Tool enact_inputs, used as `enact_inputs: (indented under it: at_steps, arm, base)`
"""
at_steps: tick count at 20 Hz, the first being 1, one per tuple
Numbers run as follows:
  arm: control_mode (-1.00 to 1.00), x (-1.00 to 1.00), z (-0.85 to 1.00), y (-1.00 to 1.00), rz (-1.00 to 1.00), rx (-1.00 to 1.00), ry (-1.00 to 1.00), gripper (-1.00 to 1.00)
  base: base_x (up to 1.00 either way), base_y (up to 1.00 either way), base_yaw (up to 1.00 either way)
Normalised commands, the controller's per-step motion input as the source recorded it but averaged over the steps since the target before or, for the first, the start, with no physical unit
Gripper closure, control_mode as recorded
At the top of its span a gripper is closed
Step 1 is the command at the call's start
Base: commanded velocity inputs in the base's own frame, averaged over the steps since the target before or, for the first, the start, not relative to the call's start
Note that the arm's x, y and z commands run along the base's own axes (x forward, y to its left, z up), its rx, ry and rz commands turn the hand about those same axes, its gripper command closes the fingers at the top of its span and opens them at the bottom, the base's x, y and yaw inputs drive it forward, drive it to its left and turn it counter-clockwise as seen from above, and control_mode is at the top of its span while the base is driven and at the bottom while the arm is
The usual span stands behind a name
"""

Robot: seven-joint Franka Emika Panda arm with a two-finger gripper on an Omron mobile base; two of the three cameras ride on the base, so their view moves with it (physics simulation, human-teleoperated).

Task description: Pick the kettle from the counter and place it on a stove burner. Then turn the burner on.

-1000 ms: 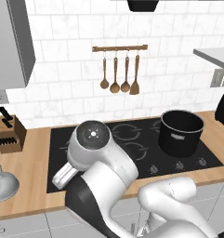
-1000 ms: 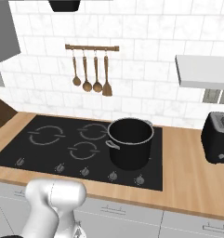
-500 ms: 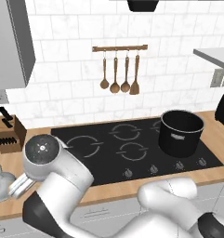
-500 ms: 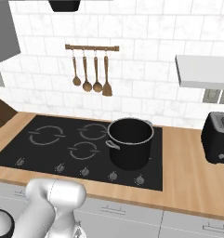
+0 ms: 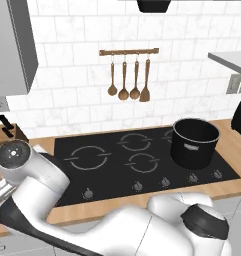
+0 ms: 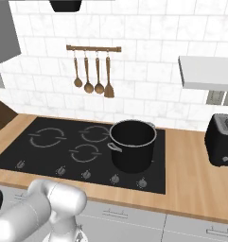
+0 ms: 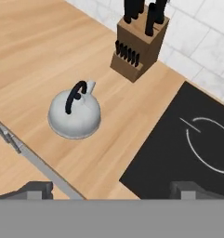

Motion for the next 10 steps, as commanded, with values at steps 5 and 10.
enact_inputs:
  at_steps: [5, 10]
  arm:
    - [-1.0, 0.2, -0.31, 0.22, 0.0, 0.0, 0.05, -1.0]
    - [-1.0, 0.13, -0.39, 0.45, -0.02, 0.0, 0.0, -1.0]
  base:
    - [0.0, 0.0, 0.0]
    - [0.0, 0.0, 0.0]
